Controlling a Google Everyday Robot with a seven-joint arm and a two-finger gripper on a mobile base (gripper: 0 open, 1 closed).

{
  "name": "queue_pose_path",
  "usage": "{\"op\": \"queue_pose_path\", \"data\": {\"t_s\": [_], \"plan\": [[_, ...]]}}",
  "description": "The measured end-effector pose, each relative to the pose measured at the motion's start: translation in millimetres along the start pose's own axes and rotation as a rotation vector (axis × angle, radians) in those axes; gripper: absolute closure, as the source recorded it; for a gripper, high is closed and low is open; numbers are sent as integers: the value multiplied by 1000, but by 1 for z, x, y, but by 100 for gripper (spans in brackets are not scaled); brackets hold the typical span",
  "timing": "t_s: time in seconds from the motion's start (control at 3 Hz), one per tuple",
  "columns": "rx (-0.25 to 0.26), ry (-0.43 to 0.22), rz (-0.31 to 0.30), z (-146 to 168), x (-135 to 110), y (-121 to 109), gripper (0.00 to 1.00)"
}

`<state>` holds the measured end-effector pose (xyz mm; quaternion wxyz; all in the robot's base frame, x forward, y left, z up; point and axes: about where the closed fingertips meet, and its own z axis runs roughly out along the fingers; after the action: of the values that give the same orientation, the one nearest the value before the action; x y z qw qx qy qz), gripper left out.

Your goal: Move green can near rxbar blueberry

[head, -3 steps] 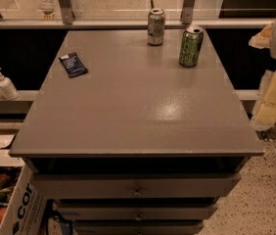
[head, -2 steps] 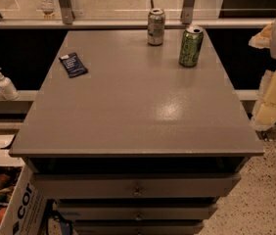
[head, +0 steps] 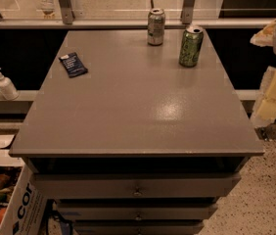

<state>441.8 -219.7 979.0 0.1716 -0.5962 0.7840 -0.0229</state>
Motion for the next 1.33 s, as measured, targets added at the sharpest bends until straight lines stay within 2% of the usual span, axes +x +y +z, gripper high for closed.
{"op": "queue_pose_path", "data": {"t_s": [0.33, 0.67, 1.0, 1.33], "plan": [[-5, -140, 103, -6, 9, -26, 0], [55, -229, 225, 10, 20, -69, 0], [74, -239, 226, 11, 17, -75, 0], [14, -314, 279, 26, 15, -73, 0]]}}
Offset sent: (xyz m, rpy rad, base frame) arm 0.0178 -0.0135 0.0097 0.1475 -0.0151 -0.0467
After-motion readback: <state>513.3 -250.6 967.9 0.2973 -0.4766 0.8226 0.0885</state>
